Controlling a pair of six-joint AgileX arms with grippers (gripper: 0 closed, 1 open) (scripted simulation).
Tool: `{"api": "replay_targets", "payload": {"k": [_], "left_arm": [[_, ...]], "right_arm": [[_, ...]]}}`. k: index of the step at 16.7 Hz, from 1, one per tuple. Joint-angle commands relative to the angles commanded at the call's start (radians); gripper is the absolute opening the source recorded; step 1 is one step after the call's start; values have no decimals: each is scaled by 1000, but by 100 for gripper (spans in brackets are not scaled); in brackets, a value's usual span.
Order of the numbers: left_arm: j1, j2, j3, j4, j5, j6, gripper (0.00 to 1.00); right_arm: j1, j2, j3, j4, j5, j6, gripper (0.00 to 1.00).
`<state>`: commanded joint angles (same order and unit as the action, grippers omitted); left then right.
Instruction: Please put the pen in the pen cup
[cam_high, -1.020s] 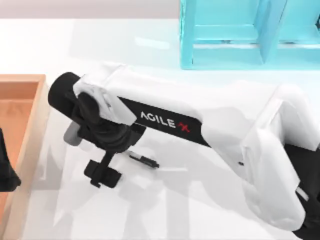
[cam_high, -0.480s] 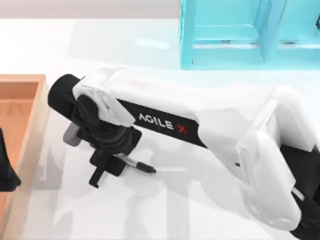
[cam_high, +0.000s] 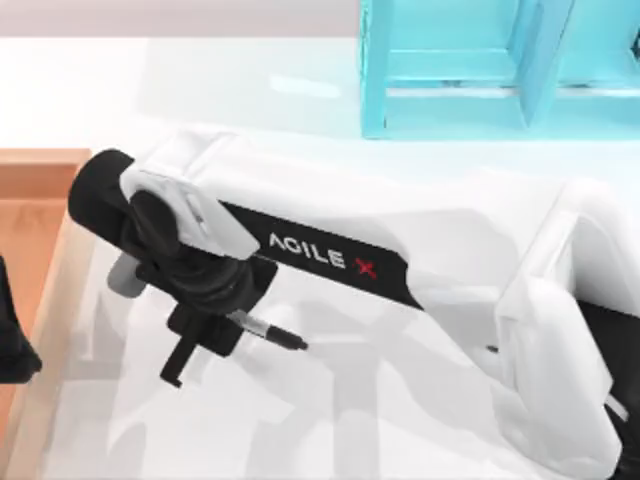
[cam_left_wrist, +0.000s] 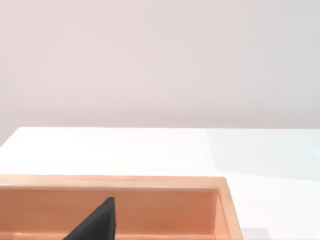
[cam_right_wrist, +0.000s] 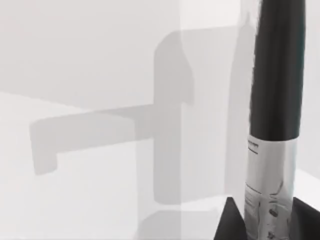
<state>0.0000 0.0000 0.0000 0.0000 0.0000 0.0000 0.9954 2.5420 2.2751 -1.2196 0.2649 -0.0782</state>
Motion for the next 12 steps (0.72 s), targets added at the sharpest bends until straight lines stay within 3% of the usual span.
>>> {"api": "replay_targets", "payload": {"k": [7, 12], "left_arm": [[0, 0, 0, 0, 0, 0, 100], [0, 0, 0, 0, 0, 0, 100]], "right_arm": [[211, -248, -3, -311, 3, 209, 0], [228, -270, -5, -332, -1, 230, 0]]}}
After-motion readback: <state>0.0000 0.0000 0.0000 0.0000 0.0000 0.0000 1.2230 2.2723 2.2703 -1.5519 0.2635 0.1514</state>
